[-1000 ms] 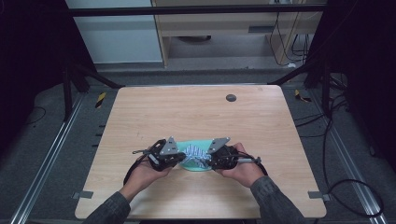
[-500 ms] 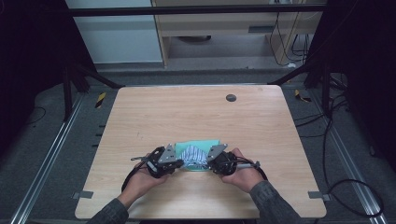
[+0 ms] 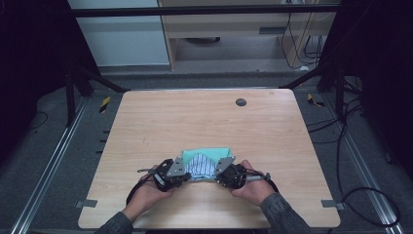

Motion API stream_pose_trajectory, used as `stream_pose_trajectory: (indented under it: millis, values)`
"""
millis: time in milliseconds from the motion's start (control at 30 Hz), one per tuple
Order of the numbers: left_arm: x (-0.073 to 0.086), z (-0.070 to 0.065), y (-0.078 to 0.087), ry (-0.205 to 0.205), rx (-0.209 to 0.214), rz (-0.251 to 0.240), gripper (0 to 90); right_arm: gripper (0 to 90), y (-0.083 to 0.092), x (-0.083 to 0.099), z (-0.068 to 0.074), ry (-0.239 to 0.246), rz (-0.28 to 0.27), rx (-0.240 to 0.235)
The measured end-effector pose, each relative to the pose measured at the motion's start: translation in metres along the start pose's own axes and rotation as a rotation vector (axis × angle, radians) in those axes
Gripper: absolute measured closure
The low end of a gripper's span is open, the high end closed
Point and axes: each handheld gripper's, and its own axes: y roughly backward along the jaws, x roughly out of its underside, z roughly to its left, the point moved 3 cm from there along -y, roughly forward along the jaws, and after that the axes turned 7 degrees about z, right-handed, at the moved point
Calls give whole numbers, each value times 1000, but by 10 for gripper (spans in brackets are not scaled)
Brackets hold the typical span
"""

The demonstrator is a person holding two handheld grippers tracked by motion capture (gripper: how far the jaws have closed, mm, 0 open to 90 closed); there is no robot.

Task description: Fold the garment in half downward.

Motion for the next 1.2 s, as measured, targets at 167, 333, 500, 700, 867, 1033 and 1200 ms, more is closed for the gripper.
stream_pose_trajectory:
  millis: [167,333,500,700,867,1033,1200]
  values:
    - [3,1,1,18,3,-9,867,873,2,0,3,3,-5,-15]
    - [1,-1,1,23,3,-13,867,873,4,1,1,-9,-13,-2]
    - [-1,-6,2,24,12,-18,865,872,8,5,1,-18,-15,4]
    - [0,-15,5,16,16,-17,840,856,12,10,5,-17,-21,1]
    - [5,-15,9,34,23,-27,838,840,15,15,4,-23,-34,-8]
    - [6,-14,17,38,17,-40,832,824,16,18,4,-32,-32,-9]
    - [2,-11,27,46,-12,-73,796,805,18,24,4,-34,-23,-9]
